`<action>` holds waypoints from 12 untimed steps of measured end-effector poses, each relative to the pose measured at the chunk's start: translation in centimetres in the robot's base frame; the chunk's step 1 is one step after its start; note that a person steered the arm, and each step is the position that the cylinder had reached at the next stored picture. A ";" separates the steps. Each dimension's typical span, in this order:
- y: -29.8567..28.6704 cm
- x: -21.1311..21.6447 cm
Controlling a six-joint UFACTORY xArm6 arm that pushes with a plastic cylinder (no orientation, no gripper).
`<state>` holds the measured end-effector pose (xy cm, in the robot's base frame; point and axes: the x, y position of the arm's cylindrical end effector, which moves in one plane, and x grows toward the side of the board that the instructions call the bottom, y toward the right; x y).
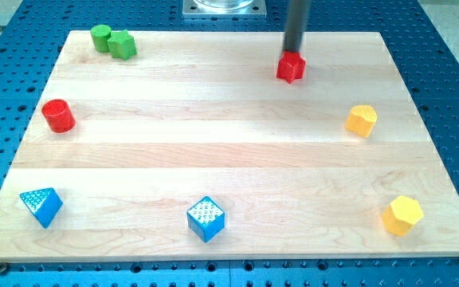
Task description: Place the green blocks to the top center of the board
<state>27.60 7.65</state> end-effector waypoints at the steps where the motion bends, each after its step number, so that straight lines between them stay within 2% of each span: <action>1: -11.2 3.0; 2: -24.8 2.9; 4: -38.2 -3.6; 6: -31.6 -7.6; 9: -30.2 -2.2; 10: -31.4 -0.5; 11: -25.4 -0.4; 12: -22.6 -1.8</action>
<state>25.84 -14.94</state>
